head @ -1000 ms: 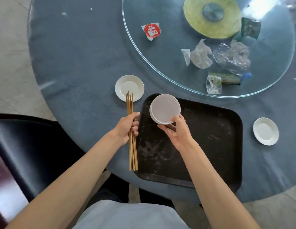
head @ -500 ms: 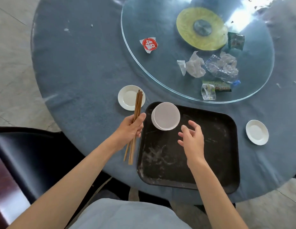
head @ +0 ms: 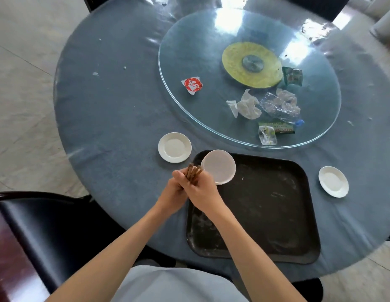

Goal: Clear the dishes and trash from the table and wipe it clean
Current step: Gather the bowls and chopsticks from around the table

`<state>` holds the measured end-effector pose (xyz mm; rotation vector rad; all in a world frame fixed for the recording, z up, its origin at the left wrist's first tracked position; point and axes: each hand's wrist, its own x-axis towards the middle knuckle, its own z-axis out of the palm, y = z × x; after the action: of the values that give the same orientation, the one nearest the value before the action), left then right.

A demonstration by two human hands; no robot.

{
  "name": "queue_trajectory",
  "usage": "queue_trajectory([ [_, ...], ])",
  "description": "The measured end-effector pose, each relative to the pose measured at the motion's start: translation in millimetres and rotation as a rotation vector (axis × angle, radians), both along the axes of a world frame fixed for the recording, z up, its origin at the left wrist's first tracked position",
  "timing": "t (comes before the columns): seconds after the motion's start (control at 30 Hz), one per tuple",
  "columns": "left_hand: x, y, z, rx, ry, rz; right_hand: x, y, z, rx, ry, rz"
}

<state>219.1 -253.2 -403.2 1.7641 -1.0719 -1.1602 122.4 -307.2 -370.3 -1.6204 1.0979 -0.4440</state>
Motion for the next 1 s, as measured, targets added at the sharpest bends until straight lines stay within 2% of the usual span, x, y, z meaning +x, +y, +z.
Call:
queue_trajectory([
  [0.1,0,-1,-2,0.029,-0.023,-0.020,3,3,-5,-0.035,-0.010,-0.072],
  [0.2,-3,3,-6,-0.119,0.063,-0.004,5,6,-5,-0.047,-0.043,-0.118],
  [0.33,-10,-1,-16,-0.029,0.013,-0.018,1,7,3,0.002,-0.108,-0.125],
  [0.4,-17,-2,-13,-0.050,0.065,-0.007,-7,5,13,0.022,-0.149,-0.141],
  [0.6,-70,-17,26,-0.011,0.138,-0.160,-47,-16,44,0.122,-0.266,-0.324],
  [0.7,-98,-32,24,0.012,0.224,-0.263,-76,-37,45,0.146,-0.229,-0.447],
  [0.83,-131,-35,7,0.032,0.286,-0.421,-112,-63,26,0.250,-0.084,-0.612],
  [0.93,-153,-38,-8,0.117,0.307,-0.428,-130,-74,1,0.335,0.028,-0.630],
  [1.0,-165,-43,-18,0.205,0.342,-0.378,-137,-77,-18,0.332,0.132,-0.560],
])
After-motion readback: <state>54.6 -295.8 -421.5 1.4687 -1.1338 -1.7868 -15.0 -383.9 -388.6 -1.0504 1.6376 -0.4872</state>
